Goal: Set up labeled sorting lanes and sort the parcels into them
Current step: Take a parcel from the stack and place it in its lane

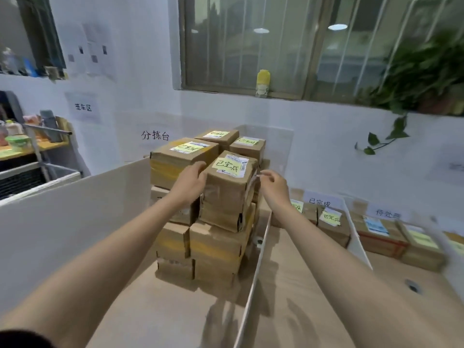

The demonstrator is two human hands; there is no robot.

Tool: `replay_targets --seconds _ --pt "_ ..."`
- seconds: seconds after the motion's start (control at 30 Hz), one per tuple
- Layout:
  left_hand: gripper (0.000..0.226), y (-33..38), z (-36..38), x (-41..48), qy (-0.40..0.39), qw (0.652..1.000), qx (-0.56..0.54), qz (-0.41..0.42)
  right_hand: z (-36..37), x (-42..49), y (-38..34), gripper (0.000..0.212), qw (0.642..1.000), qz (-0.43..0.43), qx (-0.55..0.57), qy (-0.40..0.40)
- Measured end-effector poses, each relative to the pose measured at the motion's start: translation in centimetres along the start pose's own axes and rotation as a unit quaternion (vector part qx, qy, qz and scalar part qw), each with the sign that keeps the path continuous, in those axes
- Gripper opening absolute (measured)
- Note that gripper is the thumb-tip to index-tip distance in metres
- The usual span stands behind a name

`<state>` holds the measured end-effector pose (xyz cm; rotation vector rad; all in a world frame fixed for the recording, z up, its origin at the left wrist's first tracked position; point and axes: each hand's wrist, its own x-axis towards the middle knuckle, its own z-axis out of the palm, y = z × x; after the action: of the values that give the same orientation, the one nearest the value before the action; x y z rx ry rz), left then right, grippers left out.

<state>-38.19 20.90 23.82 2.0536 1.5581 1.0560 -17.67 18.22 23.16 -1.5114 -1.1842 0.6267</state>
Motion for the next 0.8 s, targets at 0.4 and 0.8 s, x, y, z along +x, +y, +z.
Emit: replay_targets --seconds 0.4,0.8 --pt "0.042 -0.4 2.2 6.7 -0.076 0.994 -0.077 -0.011 2.9 2.8 0.0 0.032 0.997 0.052 0.043 -0.024" --pt "0.039 -0.3 3.4 7.6 -0.082 0.983 -0.149 -0.065 3.0 3.2 -0.1 0.027 0.993 0.039 0.1 -0.04"
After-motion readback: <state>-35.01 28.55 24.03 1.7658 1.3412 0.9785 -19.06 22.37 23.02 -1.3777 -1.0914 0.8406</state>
